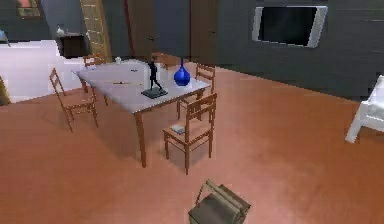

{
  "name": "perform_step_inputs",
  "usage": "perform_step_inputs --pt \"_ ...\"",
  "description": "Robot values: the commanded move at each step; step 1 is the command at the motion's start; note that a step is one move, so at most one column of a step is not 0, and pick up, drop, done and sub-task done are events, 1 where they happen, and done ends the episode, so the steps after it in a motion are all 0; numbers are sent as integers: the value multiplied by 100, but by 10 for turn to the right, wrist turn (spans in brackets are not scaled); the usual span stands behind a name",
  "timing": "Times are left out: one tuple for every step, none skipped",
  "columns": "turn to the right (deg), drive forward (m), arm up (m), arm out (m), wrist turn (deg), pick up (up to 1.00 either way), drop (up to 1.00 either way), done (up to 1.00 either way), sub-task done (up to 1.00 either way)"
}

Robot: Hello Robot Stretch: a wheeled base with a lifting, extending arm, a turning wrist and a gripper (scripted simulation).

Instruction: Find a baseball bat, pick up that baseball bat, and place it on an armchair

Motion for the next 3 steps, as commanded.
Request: perform_step_inputs --pt "-390 0 0 0 0 0 0 0 0" --pt "0 100 0 0 0 0 0 0 0" --pt "0 100 0 0 0 0 0 0 0"
